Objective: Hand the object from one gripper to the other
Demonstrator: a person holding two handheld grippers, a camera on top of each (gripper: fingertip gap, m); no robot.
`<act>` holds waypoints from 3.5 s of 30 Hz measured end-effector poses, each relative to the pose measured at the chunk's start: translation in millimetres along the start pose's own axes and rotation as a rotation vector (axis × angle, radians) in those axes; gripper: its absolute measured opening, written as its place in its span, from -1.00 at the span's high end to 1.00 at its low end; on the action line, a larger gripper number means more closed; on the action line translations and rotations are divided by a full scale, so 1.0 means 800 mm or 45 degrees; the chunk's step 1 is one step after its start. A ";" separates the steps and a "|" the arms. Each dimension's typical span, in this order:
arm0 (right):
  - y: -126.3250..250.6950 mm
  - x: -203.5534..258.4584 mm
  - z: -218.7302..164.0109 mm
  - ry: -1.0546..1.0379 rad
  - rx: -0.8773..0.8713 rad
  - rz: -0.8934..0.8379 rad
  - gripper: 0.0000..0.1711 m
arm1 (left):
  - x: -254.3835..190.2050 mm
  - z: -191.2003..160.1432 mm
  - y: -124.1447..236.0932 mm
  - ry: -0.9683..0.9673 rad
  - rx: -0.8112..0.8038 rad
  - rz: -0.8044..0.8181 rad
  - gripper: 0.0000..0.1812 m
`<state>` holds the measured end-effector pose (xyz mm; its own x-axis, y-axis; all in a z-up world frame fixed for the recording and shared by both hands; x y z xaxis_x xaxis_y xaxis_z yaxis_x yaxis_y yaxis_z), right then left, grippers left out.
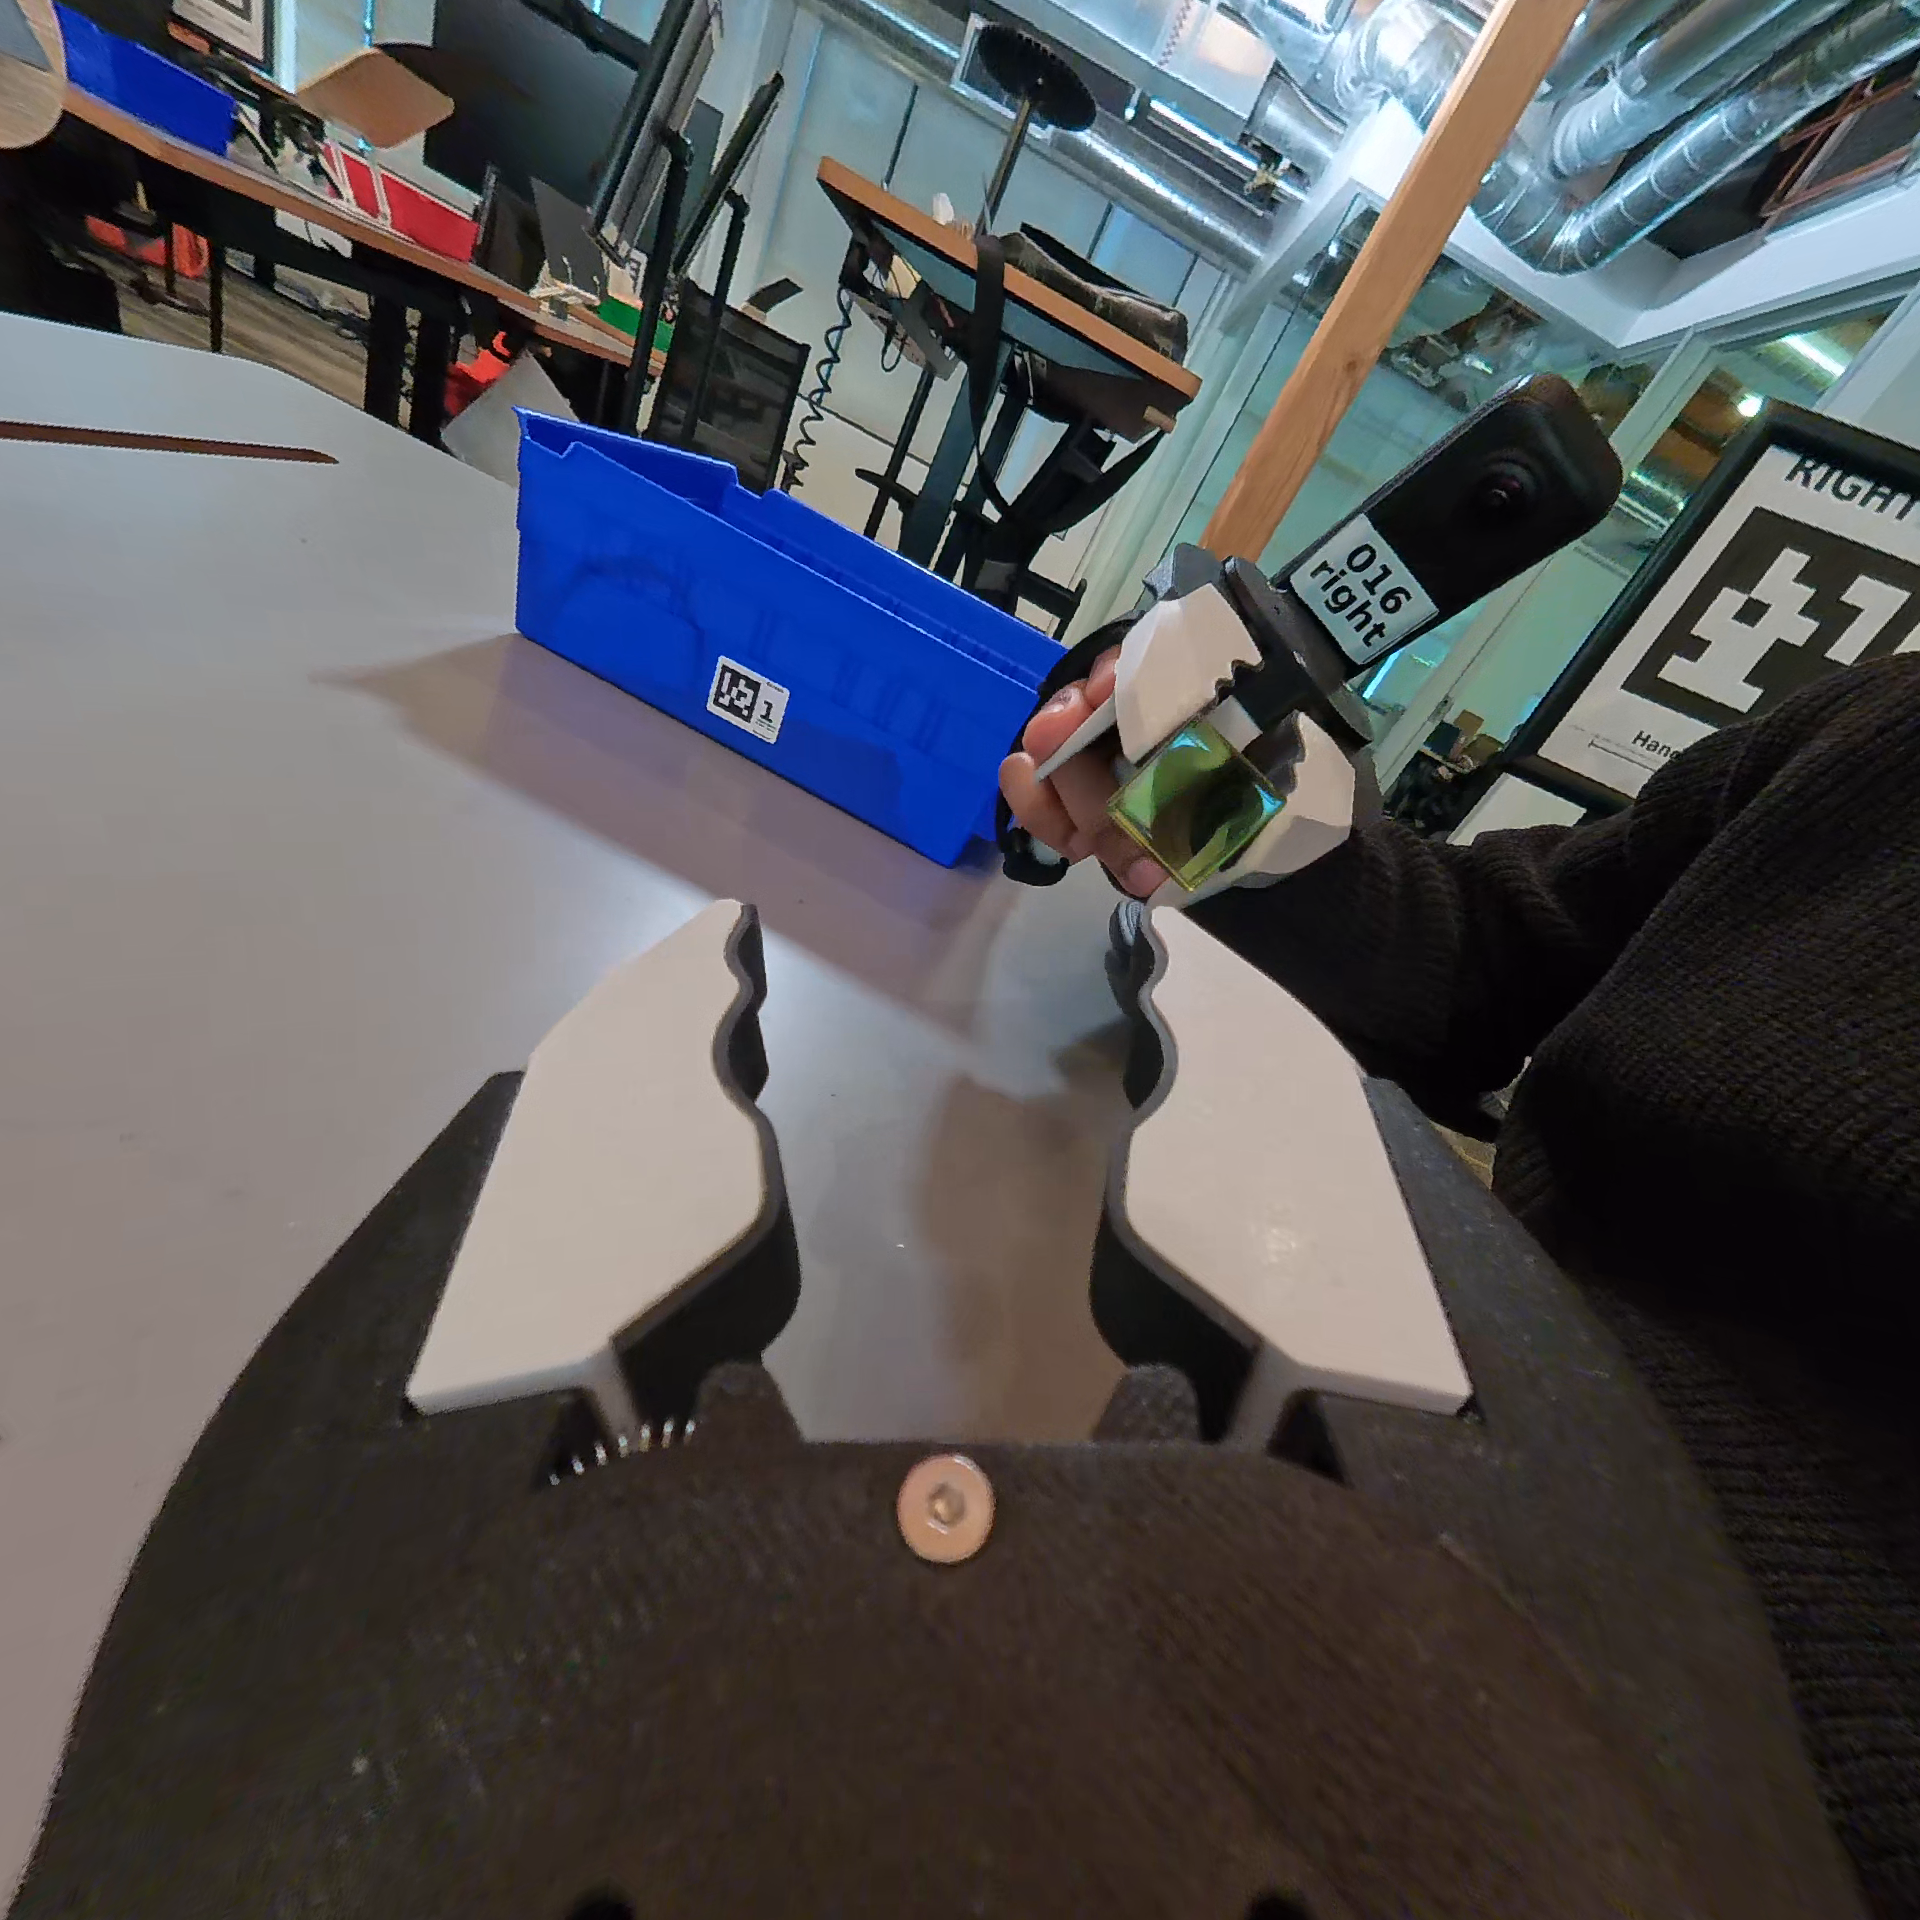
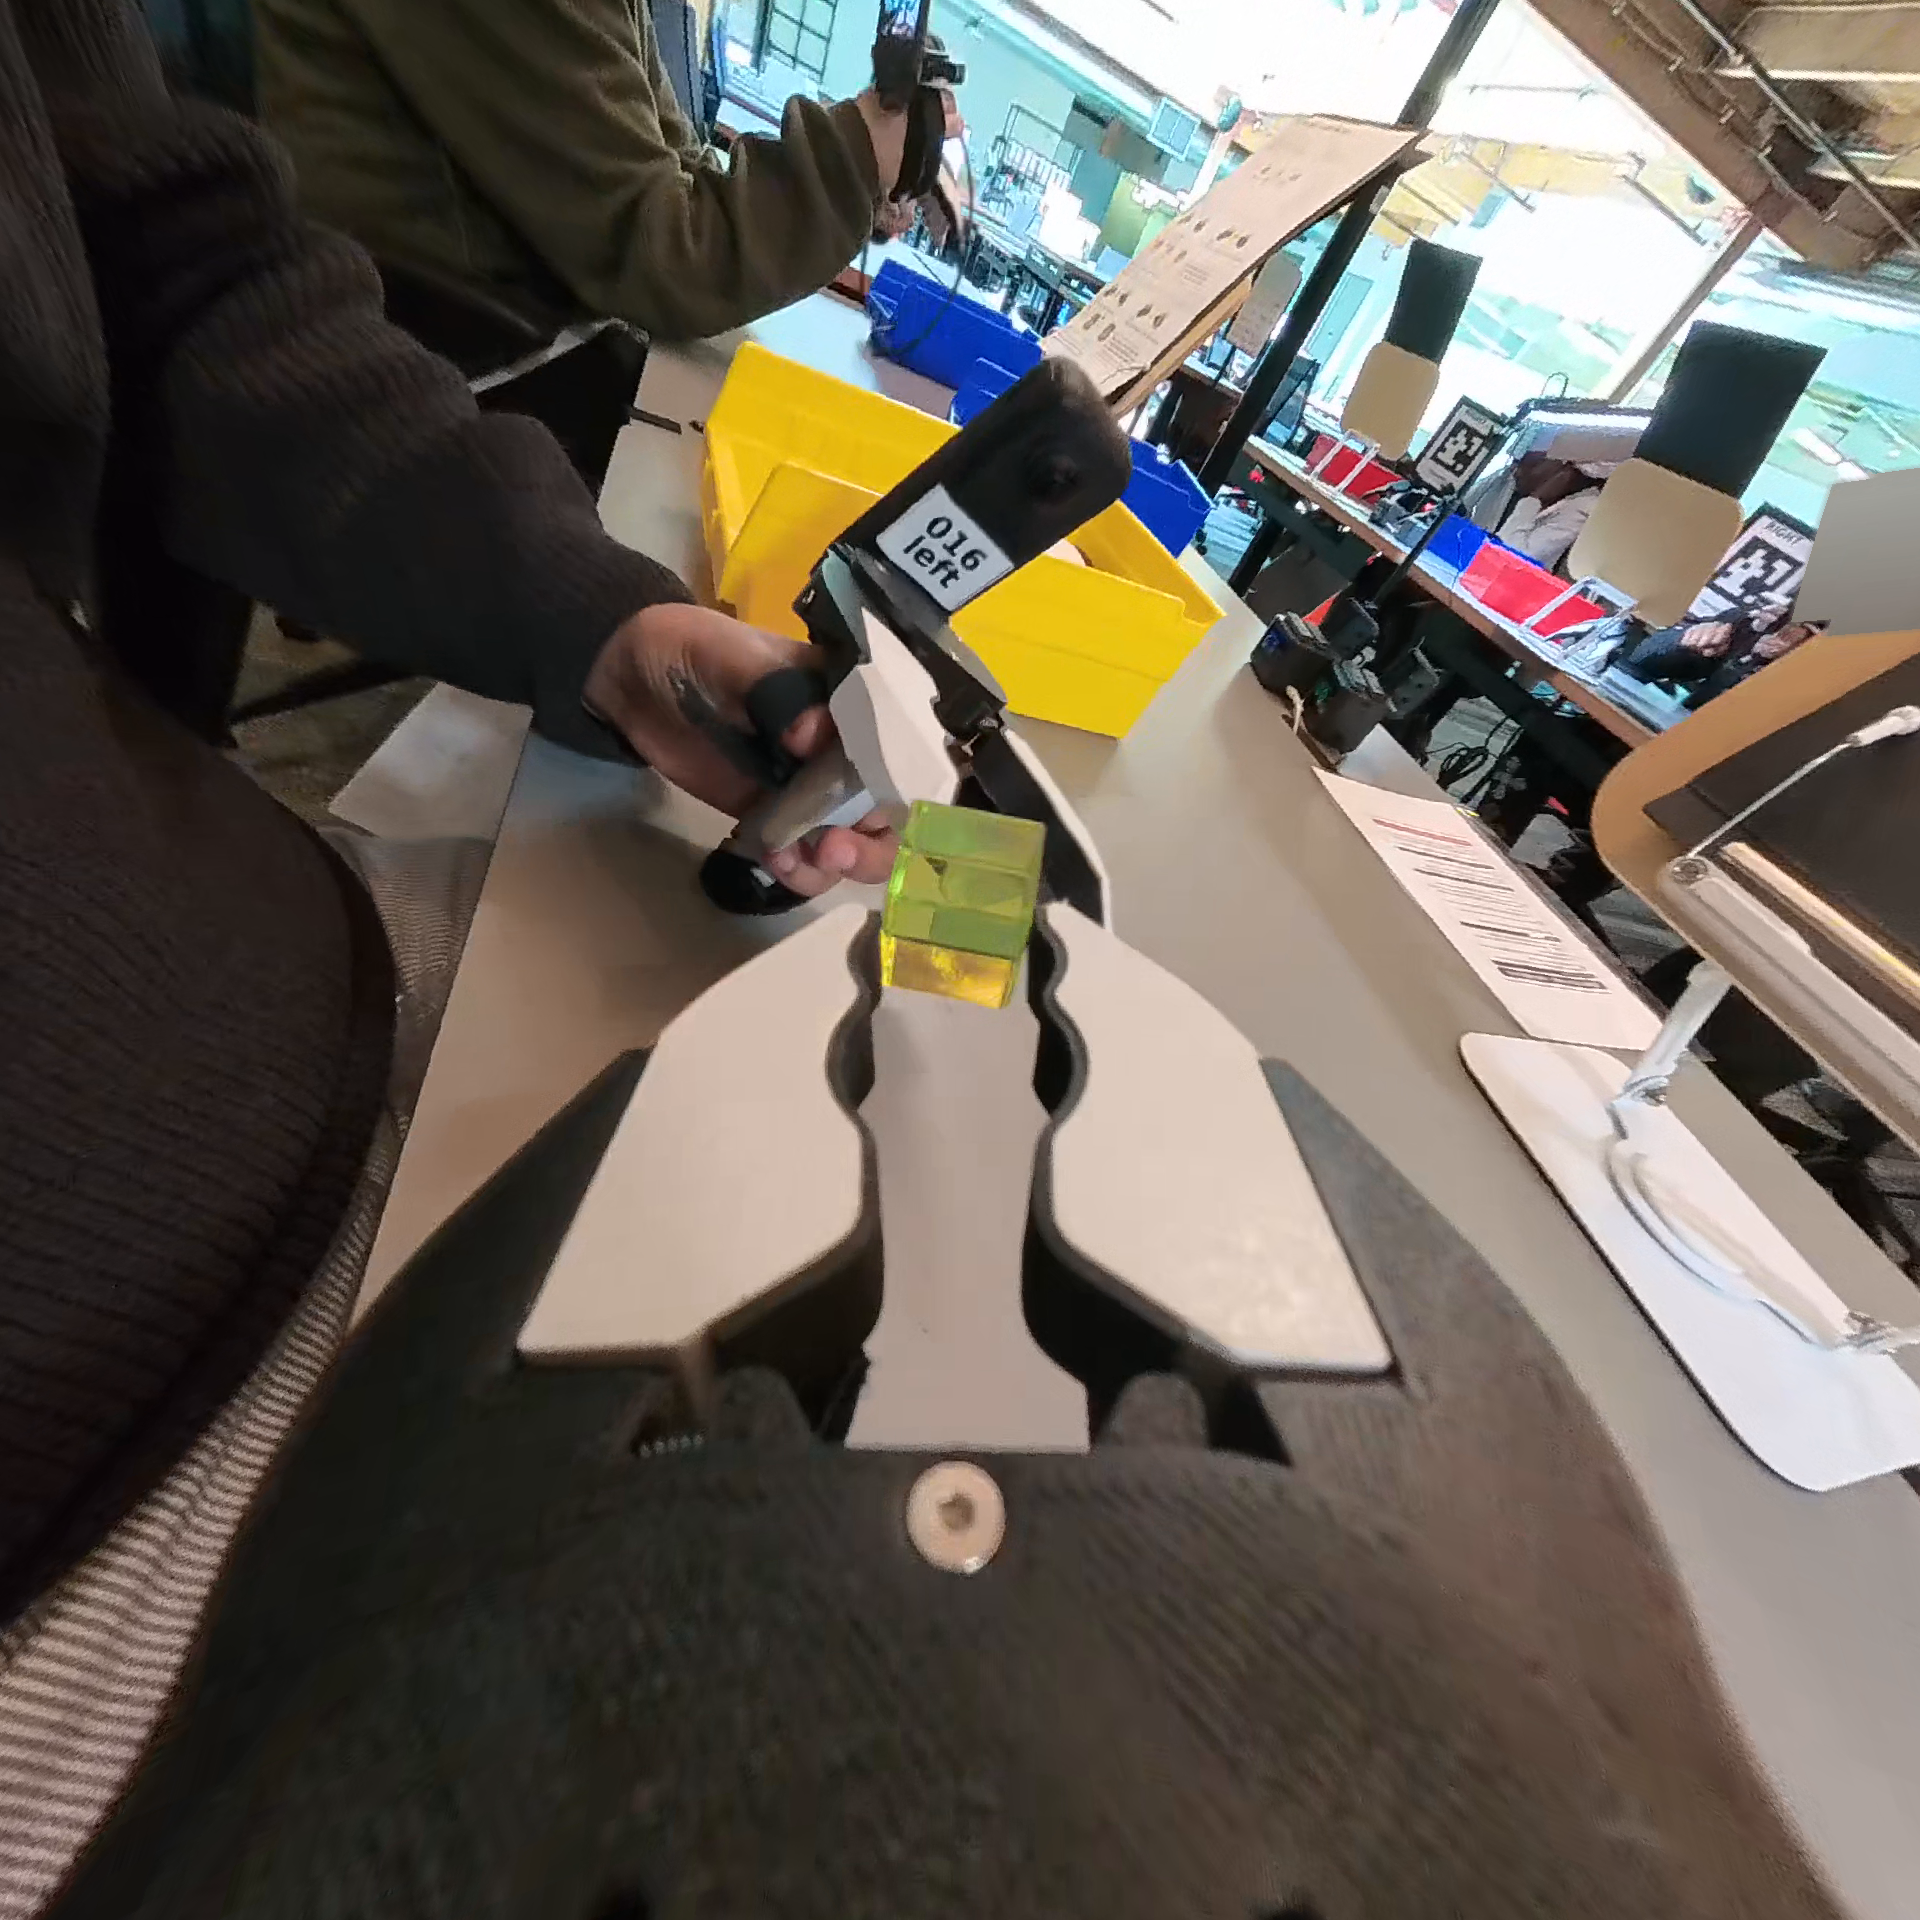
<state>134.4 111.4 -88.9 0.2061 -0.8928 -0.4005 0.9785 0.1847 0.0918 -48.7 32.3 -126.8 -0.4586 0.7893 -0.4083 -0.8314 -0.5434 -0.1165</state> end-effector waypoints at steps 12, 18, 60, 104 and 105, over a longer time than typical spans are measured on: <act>0.000 -0.004 -0.008 0.043 0.051 -0.030 0.68 | 0.001 0.000 0.000 0.022 -0.009 -0.008 0.25; -0.003 0.002 -0.014 0.218 0.091 -0.069 0.68 | 0.002 -0.002 -0.001 0.026 0.002 -0.007 0.25; 0.235 -0.109 -0.074 -0.614 0.585 -1.406 0.68 | 0.004 -0.007 -0.004 0.073 -0.002 -0.026 0.26; 0.029 0.015 -0.029 -0.005 0.439 -0.672 0.27 | -0.045 0.000 -0.018 -0.721 0.277 0.344 0.82; 0.029 0.016 -0.031 0.030 0.454 -0.676 0.27 | -0.044 0.002 -0.016 -0.698 0.262 0.337 0.91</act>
<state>159.8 114.0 -114.3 -0.3021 -0.8152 -0.4942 0.8854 -0.4320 0.1713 -22.4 11.3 -109.7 -0.7053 0.6971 0.1291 -0.6861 -0.7170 0.1230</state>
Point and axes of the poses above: each gripper's, where its closed fingertips meet, y back along the fingers, z out of its top, x = y × z across the jaws, the point moved 9 cm from there along y, back along the fingers, and after that the axes turned 12 degrees about -z, right-handed, at the moved point
